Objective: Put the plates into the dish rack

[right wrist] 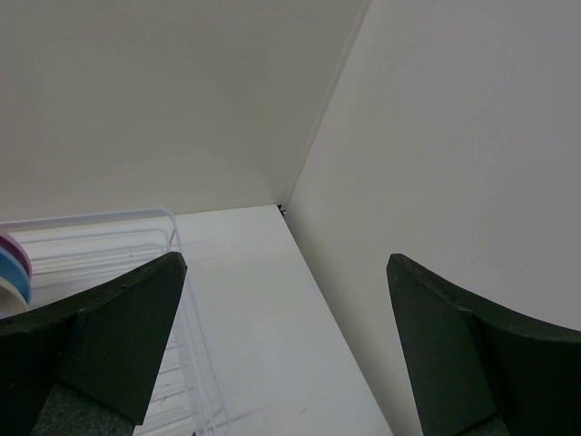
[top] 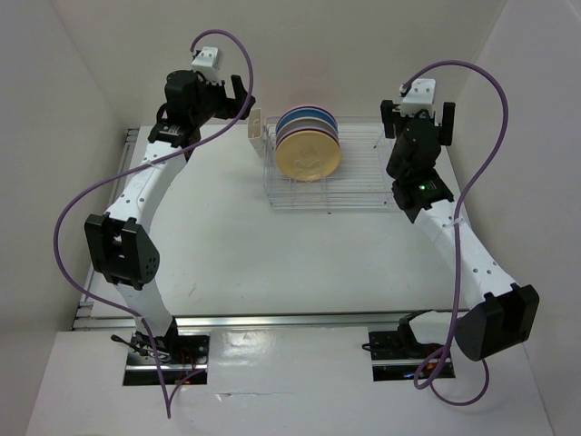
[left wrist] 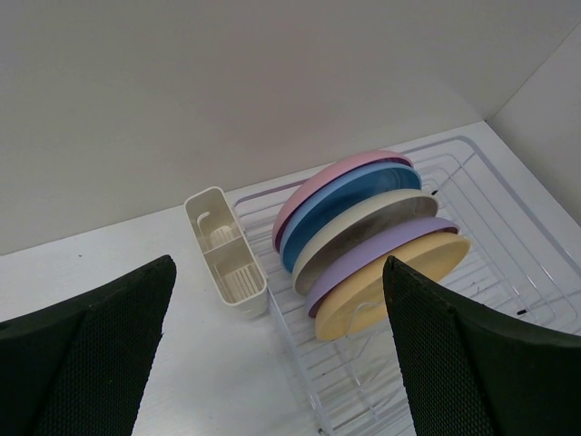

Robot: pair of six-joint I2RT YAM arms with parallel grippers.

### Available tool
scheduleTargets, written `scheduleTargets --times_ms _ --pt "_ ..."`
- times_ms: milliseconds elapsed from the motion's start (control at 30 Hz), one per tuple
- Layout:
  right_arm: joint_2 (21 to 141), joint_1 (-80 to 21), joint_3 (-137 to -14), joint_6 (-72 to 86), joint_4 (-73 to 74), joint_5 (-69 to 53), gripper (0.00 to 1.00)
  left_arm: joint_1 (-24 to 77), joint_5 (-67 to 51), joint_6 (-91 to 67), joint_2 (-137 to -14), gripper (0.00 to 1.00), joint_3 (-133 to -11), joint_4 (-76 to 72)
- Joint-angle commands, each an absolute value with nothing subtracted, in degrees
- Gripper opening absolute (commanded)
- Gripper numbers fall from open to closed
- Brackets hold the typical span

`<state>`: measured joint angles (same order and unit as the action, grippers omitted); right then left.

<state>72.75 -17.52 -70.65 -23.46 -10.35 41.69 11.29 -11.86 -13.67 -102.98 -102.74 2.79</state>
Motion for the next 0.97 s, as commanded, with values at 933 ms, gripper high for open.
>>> scheduleTargets --times_ms 933 --pt "72.1 -17.8 -70.6 -25.0 -16.4 40.7 1.00 11.4 -13.1 -10.6 -101.3 1.00 -104.1 0.7"
